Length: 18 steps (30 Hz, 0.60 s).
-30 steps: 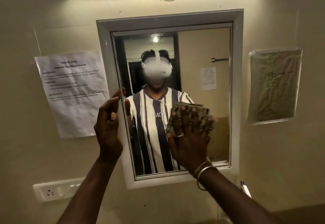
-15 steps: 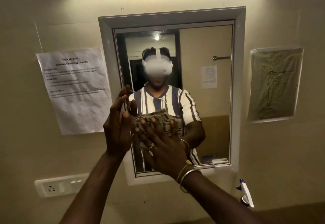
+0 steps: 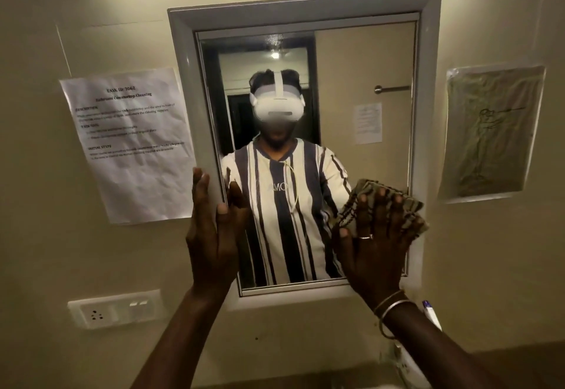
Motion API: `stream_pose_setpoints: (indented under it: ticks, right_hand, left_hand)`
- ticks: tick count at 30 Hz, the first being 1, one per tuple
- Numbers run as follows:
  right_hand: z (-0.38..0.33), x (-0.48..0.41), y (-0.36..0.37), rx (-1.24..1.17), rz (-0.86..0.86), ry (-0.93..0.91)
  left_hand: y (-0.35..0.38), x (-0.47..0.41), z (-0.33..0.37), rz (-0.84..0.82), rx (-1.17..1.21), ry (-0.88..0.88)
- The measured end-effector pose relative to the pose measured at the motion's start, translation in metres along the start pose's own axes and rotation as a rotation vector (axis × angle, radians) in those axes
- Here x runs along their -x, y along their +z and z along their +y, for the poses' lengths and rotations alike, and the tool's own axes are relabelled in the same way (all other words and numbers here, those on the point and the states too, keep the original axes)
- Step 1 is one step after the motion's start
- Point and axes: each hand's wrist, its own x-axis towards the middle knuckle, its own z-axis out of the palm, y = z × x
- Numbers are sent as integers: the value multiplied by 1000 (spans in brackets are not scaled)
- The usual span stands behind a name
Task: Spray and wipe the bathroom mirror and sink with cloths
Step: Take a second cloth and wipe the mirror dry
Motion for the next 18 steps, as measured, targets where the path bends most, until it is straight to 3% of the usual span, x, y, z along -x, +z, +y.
stream_pose_setpoints:
  ticks: [5,14,18]
  right_hand:
    - [-41,11,9,-52,2,-7]
    - [-135,47,26,-132,-109,-564]
    - [-136,43,23,-89,-125,-652]
  left_hand:
    - [-5,27,-3,-50,46,-103]
    - [-1,39,-7,-33,123,-156]
    - [-2,40,-10,-34,138,-133]
